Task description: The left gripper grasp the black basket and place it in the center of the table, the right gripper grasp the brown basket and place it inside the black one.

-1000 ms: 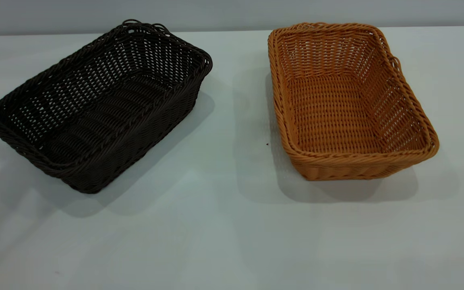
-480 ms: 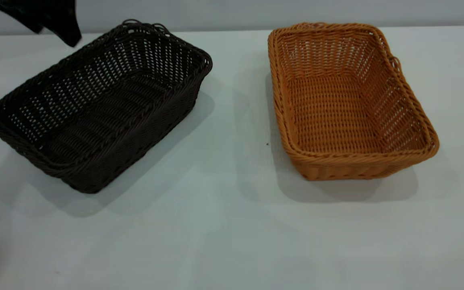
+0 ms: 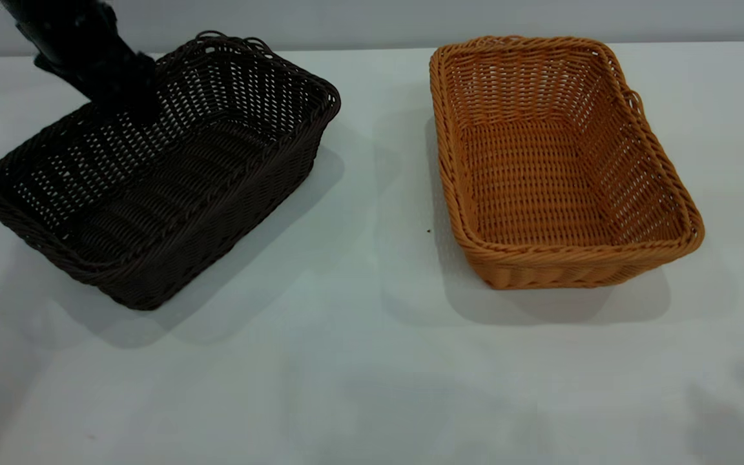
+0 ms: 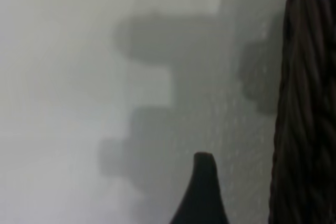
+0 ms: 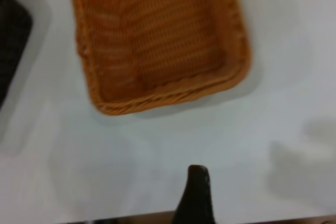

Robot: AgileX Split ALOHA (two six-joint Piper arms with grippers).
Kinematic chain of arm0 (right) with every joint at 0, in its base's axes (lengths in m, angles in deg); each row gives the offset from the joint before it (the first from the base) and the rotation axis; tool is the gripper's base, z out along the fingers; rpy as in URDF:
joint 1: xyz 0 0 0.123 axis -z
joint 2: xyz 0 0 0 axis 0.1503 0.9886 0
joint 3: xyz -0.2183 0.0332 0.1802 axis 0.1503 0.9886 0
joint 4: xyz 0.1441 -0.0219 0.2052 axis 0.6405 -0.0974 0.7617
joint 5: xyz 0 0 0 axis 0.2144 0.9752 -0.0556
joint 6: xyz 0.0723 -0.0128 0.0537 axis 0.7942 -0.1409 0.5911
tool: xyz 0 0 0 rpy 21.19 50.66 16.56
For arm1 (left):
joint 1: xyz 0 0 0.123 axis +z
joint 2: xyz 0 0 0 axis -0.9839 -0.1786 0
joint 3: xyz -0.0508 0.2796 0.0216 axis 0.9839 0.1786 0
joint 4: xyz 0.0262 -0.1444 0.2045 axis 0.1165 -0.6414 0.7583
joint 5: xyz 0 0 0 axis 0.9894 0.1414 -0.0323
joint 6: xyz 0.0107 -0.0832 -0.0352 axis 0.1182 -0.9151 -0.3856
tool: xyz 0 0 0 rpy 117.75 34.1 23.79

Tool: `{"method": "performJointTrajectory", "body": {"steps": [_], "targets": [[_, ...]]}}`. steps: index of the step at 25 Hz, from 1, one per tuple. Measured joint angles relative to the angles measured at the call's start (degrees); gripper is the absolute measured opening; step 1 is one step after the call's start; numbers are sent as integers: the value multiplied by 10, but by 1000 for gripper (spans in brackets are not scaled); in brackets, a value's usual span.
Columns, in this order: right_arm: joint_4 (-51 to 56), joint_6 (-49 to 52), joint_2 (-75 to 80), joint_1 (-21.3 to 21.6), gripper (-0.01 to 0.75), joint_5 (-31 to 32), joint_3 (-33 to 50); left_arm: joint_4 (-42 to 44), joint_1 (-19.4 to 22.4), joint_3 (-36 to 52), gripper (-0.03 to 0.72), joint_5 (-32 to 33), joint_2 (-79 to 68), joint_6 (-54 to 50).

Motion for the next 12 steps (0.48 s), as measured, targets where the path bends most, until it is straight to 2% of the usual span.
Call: {"method": "performJointTrajectory", "body": {"steps": [3, 6, 8, 12], "targets": [[65, -49, 59, 0, 583, -10, -2, 0, 0, 0, 557, -8, -18, 14], [130, -100, 117, 0, 583, -15, -11, 0, 0, 0, 482, -19, -34, 19], [170, -128, 153, 0, 583, -16, -19, 0, 0, 0, 389, -28, -40, 20], [252, -184, 227, 0, 577, -18, -32, -4, 0, 0, 126, -28, -39, 23]]}}
